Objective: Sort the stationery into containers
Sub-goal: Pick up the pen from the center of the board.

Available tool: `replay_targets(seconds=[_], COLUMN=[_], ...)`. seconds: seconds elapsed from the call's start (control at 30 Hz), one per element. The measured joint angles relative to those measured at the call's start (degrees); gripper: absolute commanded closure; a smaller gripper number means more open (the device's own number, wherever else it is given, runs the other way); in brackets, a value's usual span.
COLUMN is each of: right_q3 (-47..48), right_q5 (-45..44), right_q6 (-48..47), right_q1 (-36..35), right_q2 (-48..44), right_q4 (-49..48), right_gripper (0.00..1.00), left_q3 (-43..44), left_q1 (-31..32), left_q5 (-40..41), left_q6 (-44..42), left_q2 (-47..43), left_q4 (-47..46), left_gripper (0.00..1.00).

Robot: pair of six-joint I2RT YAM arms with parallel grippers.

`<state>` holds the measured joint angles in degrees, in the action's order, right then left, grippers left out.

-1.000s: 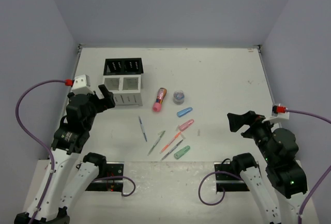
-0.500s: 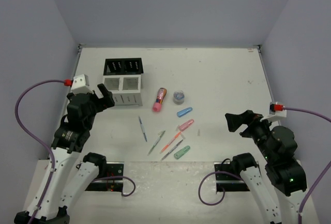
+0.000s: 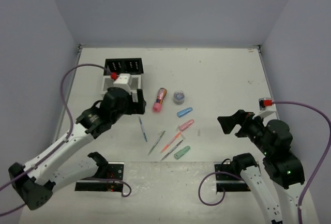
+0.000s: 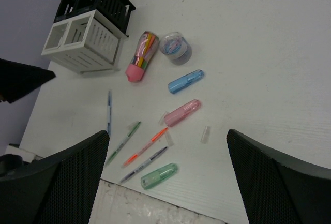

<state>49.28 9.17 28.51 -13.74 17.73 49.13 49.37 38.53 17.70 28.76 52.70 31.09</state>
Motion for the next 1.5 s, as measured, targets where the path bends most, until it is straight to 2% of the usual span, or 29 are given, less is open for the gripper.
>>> replay_targets(seconds=[0.1, 0.2, 0.27, 0.33, 0.37, 0.43, 0.57, 0.67, 1.23, 1.37, 1.5], right_q3=[-0.2, -0.4, -0.6, -0.9, -1.1, -1.3, -1.9, -2.1, -2.4, -2.8, -2.8], right_q5=[1.2, 2.2, 2.6, 3.0, 3.3, 3.5, 3.6, 3.7, 3.8, 3.8, 3.8], right_q6=[-0.2, -0.4, -0.6, -0.7, -0.7, -0.7, -0.7, -0.7, -0.7, -0.7, -0.7], right_q1=[0.0, 0.0, 0.0, 0.0, 0.0, 0.0, 0.0, 0.0, 0.0, 0.0, 0.0], right_q2=[0.0, -0.1, -0.2, -0.2, -0.2, -0.2, -0.5, -1.2, -1.5, -1.5, -1.5], right_q4=[0.0, -0.2, -0.3, -0.3, -0.3, -0.3, -0.4, -0.5, -0.8, -0.8, -0.8], right_gripper=[0.01, 0.01, 0.01, 0.01, 0.01, 0.01, 0.01, 0.01, 0.01, 0.01, 0.01], left_q3=[0.2, 0.4, 0.6, 0.6, 0.6, 0.5, -0.1, -2.1, -3.6, -4.2, -4.2], left_q1=[11.3, 17.7, 20.7, 22.4, 22.9, 23.2, 23.2, 23.2, 24.6, 24.9, 24.9], left_q5=[3.2, 4.9, 5.4, 5.1, 4.8, 3.9, 2.1, 0.1, -4.4, -5.3, -5.9], left_q6=[1.9, 2.3, 2.1, 1.8, 1.6, 1.3, 1.1, 1.1, 3.3, 3.7, 3.7], left_q2=[8.6, 17.1, 21.5, 23.9, 24.5, 24.8, 24.7, 24.7, 31.6, 32.2, 33.9], left_q4=[0.2, 0.5, 0.8, 0.9, 0.8, 0.6, -0.8, -1.6, 0.4, 1.1, 1.1], left_gripper=[0.00, 0.04, 0.13, 0.26, 0.32, 0.37, 0.37, 0.42, 0.43, 0.48, 0.58])
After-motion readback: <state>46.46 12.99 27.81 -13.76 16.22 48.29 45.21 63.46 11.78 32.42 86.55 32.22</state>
